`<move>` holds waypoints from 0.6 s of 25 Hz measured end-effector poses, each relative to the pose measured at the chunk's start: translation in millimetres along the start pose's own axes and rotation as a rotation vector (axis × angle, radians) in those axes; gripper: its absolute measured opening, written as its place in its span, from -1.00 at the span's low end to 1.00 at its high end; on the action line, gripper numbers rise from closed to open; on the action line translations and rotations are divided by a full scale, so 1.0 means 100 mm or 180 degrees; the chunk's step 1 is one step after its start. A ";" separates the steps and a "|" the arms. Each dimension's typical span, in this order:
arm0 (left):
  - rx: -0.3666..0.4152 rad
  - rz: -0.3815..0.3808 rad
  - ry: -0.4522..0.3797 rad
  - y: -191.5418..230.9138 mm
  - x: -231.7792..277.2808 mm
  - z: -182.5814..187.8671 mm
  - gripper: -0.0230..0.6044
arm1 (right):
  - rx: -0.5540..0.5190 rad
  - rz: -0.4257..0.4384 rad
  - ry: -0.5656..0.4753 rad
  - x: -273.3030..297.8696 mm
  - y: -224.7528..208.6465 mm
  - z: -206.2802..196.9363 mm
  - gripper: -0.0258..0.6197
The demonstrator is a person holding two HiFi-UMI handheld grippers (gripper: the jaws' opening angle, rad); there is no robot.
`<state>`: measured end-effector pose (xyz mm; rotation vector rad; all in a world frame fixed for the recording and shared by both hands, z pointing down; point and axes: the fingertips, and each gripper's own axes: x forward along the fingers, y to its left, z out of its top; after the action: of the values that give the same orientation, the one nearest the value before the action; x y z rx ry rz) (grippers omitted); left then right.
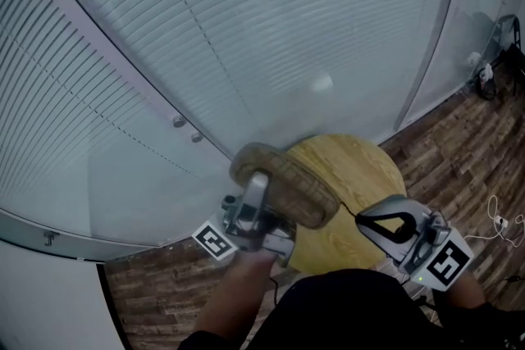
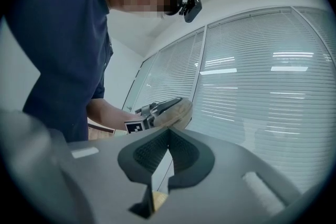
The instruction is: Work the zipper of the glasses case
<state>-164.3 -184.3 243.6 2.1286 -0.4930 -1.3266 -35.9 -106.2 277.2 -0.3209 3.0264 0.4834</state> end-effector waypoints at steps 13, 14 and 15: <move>-0.0098 0.0237 -0.0365 0.09 0.08 0.09 0.00 | -0.0513 0.0133 0.0464 0.10 0.37 -0.23 -0.89; -0.0108 0.0252 -0.0385 0.11 0.09 0.09 0.00 | -0.0628 0.0192 0.0499 0.12 0.41 -0.23 -0.89; -0.0114 0.0265 -0.0394 0.11 0.09 0.09 0.00 | -0.0730 0.0244 0.0537 0.15 0.44 -0.24 -0.89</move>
<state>-168.8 -200.9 241.5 1.9836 -0.5972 -1.4152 -60.2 -75.5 312.3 -0.2702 3.1582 0.8546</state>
